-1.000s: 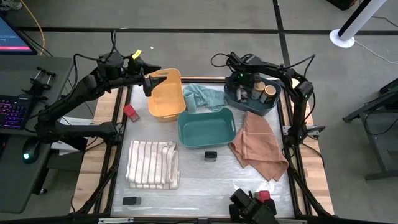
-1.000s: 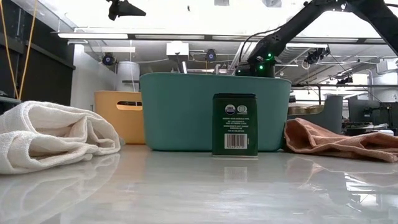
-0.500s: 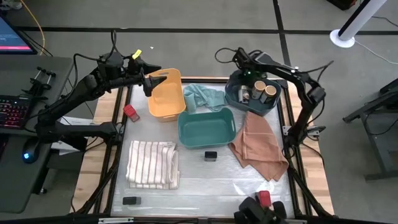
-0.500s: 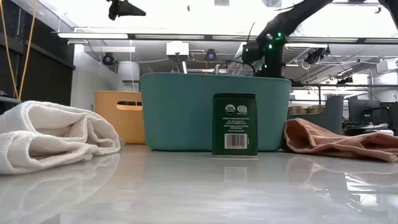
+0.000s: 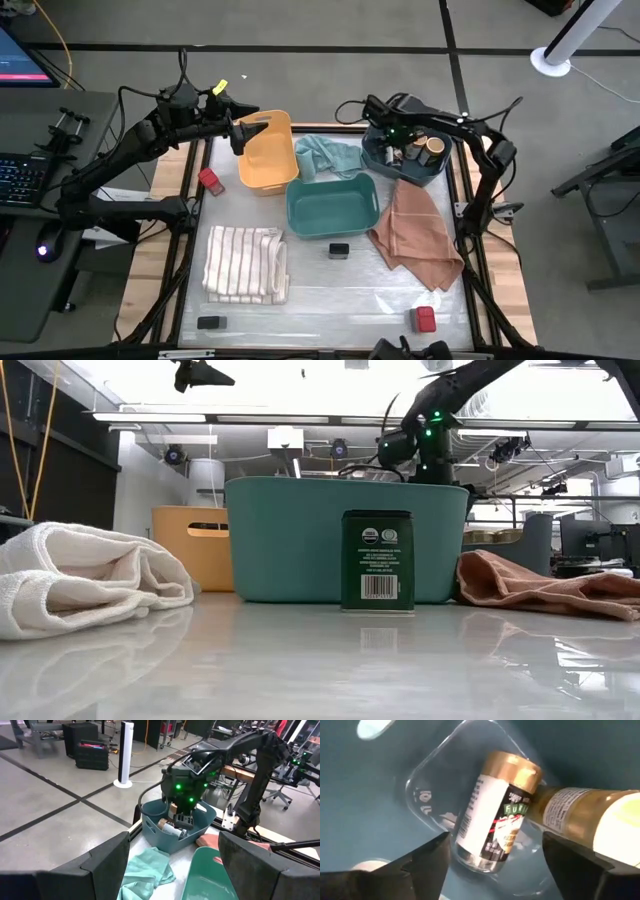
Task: Sort spices by type
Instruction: Put the gold seasoning bottle into the blue bin
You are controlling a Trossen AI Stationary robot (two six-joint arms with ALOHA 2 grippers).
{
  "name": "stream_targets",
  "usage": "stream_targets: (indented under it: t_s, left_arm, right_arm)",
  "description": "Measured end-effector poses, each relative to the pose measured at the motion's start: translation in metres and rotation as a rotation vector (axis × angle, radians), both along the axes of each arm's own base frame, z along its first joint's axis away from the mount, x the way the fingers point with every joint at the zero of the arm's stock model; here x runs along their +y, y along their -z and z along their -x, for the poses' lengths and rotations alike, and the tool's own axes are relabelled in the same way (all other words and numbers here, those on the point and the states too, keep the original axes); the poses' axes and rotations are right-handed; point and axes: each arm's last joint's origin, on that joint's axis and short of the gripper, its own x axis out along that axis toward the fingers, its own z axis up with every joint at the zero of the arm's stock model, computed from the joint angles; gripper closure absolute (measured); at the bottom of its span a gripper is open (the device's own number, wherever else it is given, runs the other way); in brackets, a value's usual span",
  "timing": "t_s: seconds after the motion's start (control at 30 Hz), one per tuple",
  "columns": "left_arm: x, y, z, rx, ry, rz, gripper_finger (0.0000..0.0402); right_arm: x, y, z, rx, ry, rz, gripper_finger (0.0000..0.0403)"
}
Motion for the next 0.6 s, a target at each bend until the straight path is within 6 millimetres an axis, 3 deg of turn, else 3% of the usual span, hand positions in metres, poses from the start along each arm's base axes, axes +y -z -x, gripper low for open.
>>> stream_targets:
  t_s: [0.1,0.23,0.33,0.6]
  left_arm:
    - [0.000,0.000,0.000,0.000,0.000,0.001,0.0112]
    - [0.000,0.000,0.000,-0.003,-0.002,0.007,0.0112]
    - [0.000,0.000,0.000,-0.003,-0.002,0.008,0.0112]
    - [0.000,-0.001,0.000,-0.020,-0.006,0.016,0.0112]
  right_arm:
    - [0.001,0.008,0.002,-0.004,0.039,-0.005,0.0093]
    - [0.004,0.036,0.018,0.017,0.141,-0.114,0.0092]
    - [0.011,0.048,0.019,-0.017,0.161,-0.116,0.0091]
    - [0.013,0.063,0.015,-0.085,0.181,-0.017,0.0091]
